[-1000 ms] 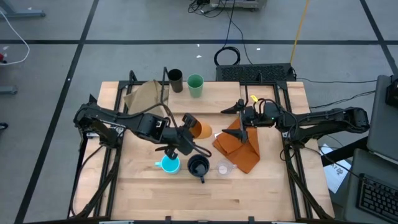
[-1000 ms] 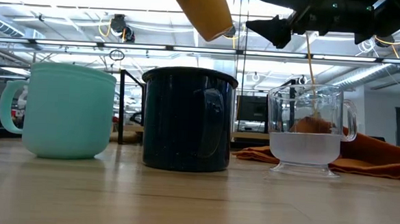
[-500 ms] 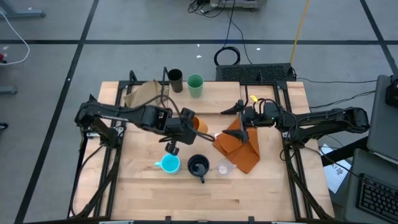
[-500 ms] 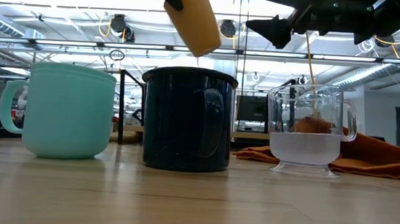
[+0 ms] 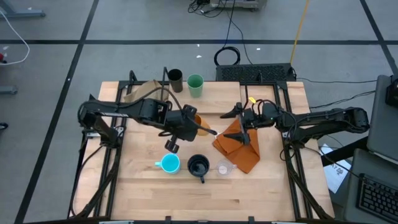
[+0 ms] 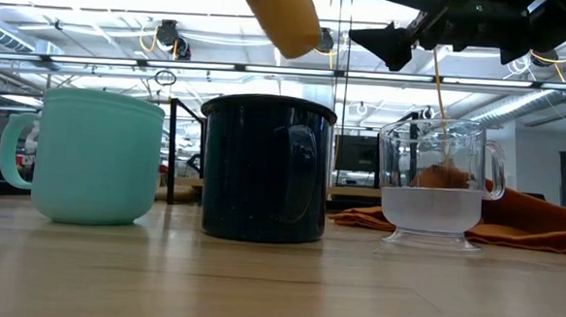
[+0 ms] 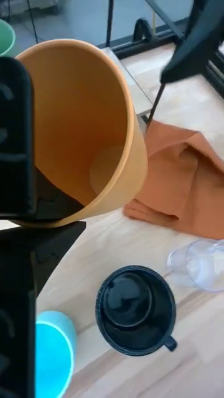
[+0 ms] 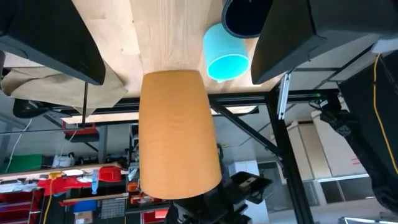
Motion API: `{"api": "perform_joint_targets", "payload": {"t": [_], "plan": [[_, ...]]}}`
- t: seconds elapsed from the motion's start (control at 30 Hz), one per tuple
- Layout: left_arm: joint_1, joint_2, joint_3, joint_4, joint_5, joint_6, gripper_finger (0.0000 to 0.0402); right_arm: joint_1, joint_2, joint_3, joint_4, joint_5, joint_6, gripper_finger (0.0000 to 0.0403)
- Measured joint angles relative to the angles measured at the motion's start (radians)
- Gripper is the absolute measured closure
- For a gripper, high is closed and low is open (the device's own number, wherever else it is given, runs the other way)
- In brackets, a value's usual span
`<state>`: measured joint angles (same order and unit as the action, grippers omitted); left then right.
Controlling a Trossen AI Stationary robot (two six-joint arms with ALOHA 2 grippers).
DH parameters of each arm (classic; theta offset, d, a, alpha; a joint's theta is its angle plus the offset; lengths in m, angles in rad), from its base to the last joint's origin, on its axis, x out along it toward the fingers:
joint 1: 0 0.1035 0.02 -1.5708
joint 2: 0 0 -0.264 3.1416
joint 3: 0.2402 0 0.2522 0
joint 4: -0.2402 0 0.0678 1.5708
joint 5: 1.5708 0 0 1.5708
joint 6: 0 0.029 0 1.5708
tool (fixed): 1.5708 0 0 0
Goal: Stack small to large cups/mugs on shelf
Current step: Put the orange cup on the shelf
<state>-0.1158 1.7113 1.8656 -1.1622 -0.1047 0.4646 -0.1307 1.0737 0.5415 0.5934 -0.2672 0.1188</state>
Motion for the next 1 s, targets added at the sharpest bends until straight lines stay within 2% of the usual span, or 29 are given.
{"api": "perform_joint_targets", "payload": {"t": [0.37,0.5,0.67,1.0], "plan": [[0.0,0.242,0.327,-0.247,0.001,0.111,0.0401,0.0,0.0,0.0,-0.019,0.0,-0.008,0.0009],[0.008,0.283,0.441,-0.28,0.019,0.135,0.0401,0.0,0.0,0.0,-0.037,0.0,-0.013,0.0009],[0.008,0.28,0.482,-0.274,0.014,0.144,0.0401,0.0,0.0,0.0,-0.052,0.0,-0.033,0.0009],[0.008,0.281,0.483,-0.27,0.013,0.143,0.0401,0.0,0.0,0.0,-0.048,0.0,-0.03,0.0009]]}}
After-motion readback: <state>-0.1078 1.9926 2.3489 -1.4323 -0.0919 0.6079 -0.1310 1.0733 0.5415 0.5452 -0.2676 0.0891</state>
